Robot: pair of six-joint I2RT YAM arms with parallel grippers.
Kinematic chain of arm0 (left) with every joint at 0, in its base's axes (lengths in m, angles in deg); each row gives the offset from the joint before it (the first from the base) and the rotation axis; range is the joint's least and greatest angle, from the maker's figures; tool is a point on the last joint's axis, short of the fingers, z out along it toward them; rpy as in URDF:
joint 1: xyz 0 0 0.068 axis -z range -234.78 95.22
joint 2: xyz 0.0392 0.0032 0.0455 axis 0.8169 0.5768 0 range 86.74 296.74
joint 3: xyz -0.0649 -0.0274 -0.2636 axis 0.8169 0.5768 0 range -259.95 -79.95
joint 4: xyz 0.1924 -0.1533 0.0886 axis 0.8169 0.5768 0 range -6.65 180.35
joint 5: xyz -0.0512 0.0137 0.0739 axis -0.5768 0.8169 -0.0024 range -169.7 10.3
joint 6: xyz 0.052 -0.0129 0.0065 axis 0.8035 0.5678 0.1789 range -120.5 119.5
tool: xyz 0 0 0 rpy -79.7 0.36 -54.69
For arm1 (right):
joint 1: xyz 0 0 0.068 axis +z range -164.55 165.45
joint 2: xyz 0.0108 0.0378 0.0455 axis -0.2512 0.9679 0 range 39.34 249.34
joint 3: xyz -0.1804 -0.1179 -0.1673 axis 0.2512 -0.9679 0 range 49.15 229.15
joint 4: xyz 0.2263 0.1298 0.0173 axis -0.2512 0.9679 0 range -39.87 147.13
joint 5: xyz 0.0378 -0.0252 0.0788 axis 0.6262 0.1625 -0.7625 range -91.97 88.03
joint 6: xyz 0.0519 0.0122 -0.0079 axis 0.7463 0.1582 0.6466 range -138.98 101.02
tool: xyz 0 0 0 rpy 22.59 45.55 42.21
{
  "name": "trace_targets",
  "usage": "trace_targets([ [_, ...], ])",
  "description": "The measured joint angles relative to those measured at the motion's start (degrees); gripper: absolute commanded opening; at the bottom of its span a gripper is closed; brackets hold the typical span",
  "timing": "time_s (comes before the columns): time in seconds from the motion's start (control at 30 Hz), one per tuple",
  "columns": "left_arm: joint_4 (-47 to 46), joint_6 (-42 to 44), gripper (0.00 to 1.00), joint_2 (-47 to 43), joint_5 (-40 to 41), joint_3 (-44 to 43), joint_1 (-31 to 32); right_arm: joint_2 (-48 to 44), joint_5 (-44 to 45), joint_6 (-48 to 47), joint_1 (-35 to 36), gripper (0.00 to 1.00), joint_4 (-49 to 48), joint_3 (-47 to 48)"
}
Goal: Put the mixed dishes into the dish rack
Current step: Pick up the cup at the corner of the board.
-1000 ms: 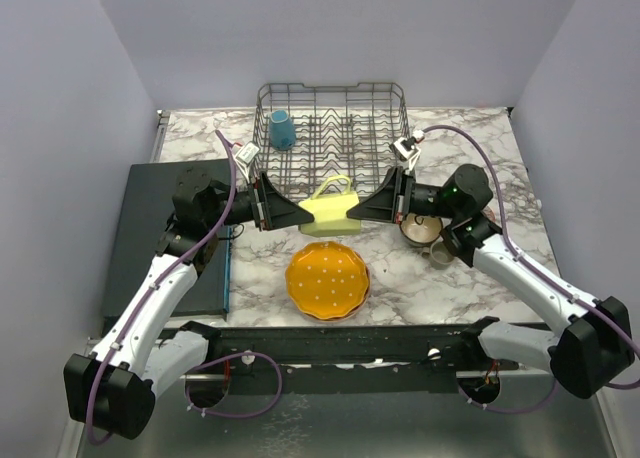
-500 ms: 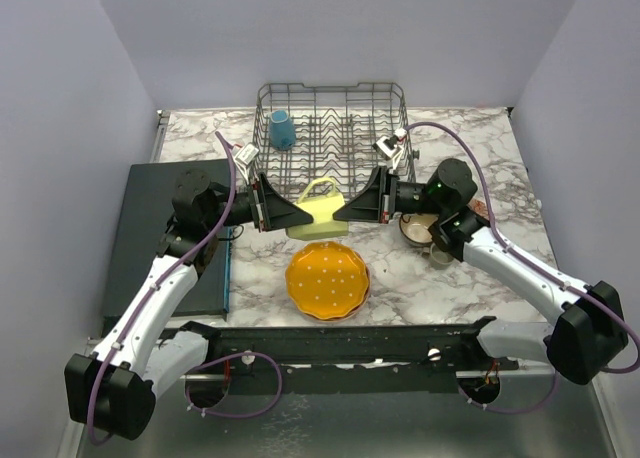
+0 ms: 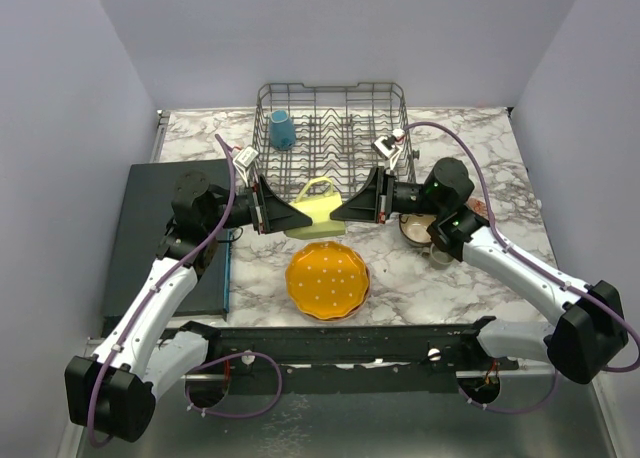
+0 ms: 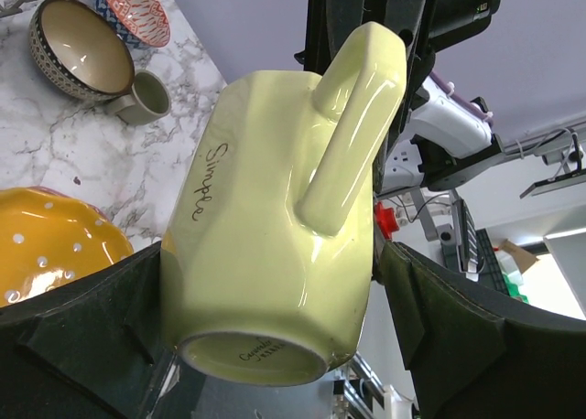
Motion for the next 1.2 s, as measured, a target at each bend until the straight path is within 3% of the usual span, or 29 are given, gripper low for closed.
trace_targets([
  [0.33, 0.0, 0.0, 0.81, 0.0, 0.0, 0.0, -0.1, -0.3, 0.3, -0.4, 0.0, 0.01, 0.0, 0.0],
  [0.37, 0.0, 0.0, 0.76, 0.0, 0.0, 0.0, -0.1, -0.3, 0.3, -0.4, 0.0, 0.01, 0.0, 0.0],
  [0.47, 0.0, 0.1, 0.43, 0.0, 0.1, 0.0, -0.1, -0.5, 0.4, -0.7, 0.0, 0.01, 0.1, 0.0],
  [0.53, 0.0, 0.0, 0.28, 0.0, 0.0, 0.0, -0.1, -0.5, 0.4, -1.0, 0.0, 0.01, 0.3, 0.0],
  [0.6, 0.0, 0.0, 0.23, 0.1, 0.0, 0.0, -0.1, -0.6, 0.4, -1.4, 0.0, 0.01, 0.3, 0.0],
  [0.77, 0.0, 0.1, 0.0, 0.2, 0.0, 0.0, -0.1, -1.1, 0.8, -2.0, 0.0, 0.24, 0.5, -0.5],
  [1.2, 0.7, -0.2, 0.0, 0.5, 0.1, 0.0, 0.0, -6.8, 5.8, -8.5, 0.1, 0.42, 8.2, -0.6],
])
